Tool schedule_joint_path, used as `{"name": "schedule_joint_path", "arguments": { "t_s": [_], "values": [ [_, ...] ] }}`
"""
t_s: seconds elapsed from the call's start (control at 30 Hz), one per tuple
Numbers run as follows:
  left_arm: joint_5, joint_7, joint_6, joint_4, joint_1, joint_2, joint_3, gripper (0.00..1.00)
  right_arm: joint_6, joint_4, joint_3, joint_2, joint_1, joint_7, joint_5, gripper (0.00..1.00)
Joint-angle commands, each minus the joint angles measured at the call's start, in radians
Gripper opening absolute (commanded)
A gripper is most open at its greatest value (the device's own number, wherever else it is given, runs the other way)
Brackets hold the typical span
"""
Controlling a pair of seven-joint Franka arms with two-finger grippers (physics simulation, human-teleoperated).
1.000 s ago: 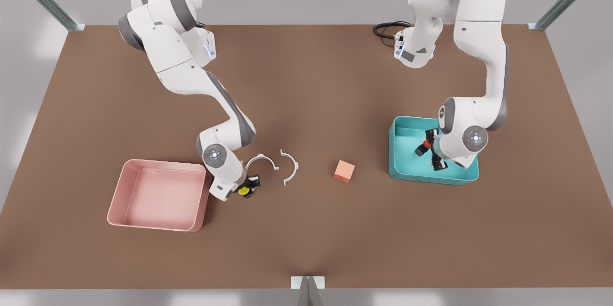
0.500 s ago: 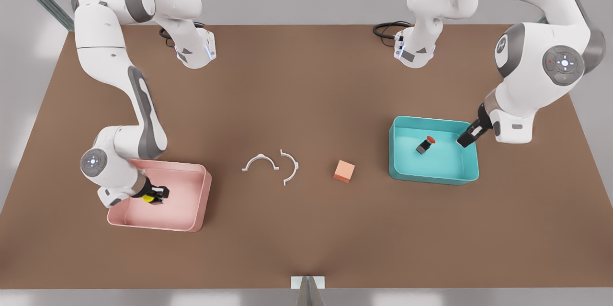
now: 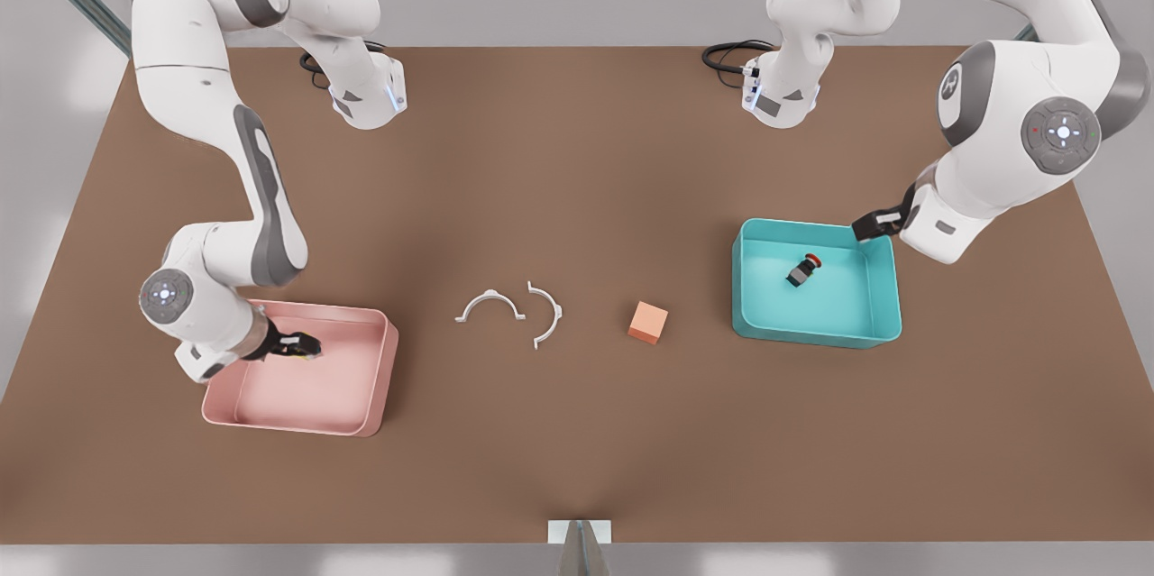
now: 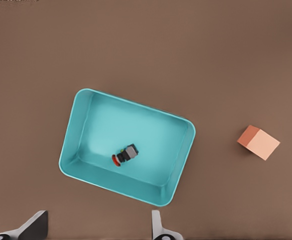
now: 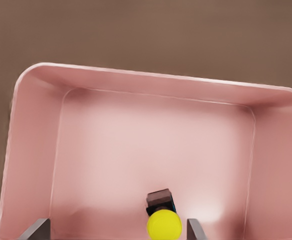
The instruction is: Place the red button in the blue storage box with the left arm, and place the yellow button in the pink storage box with the right arm
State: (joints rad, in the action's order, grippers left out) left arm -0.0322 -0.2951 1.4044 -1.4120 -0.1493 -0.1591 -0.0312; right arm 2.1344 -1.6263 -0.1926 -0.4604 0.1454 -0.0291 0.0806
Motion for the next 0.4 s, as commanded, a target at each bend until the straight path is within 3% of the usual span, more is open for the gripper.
{"name": "schedule_joint_path", "arguments": {
  "t_s": [0.0, 0.13, 0.2, 0.23, 0.27, 0.37],
  "values": [
    [-0.002, 0.389, -0.018, 0.001, -0.001, 0.001, 0.000, 1.00, -0.119, 0.019, -0.024, 0.057, -0.001, 0.025, 0.001, 1.00],
    [-0.003, 0.386, -0.018, 0.011, -0.001, 0.001, 0.000, 1.00, -0.519, 0.261, -0.028, 0.124, 0.002, 0.021, -0.007, 1.00],
    [-0.002, 0.383, -0.018, 0.019, -0.003, 0.001, 0.000, 1.00, -0.577, 0.266, 0.073, 0.204, -0.114, 0.020, -0.012, 1.00],
    [-0.002, 0.383, -0.019, 0.019, -0.003, 0.001, 0.000, 1.00, -0.616, 0.266, 0.214, 0.245, -0.252, -0.006, -0.022, 1.00],
    [-0.002, 0.383, -0.019, 0.019, -0.003, 0.000, 0.000, 1.00, -0.658, 0.261, 0.242, 0.273, -0.260, -0.009, -0.074, 1.00],
    [-0.003, 0.383, -0.019, 0.019, -0.004, 0.000, 0.000, 1.00, -0.714, 0.255, 0.217, 0.304, -0.267, -0.043, -0.067, 1.00]
  ]
}}
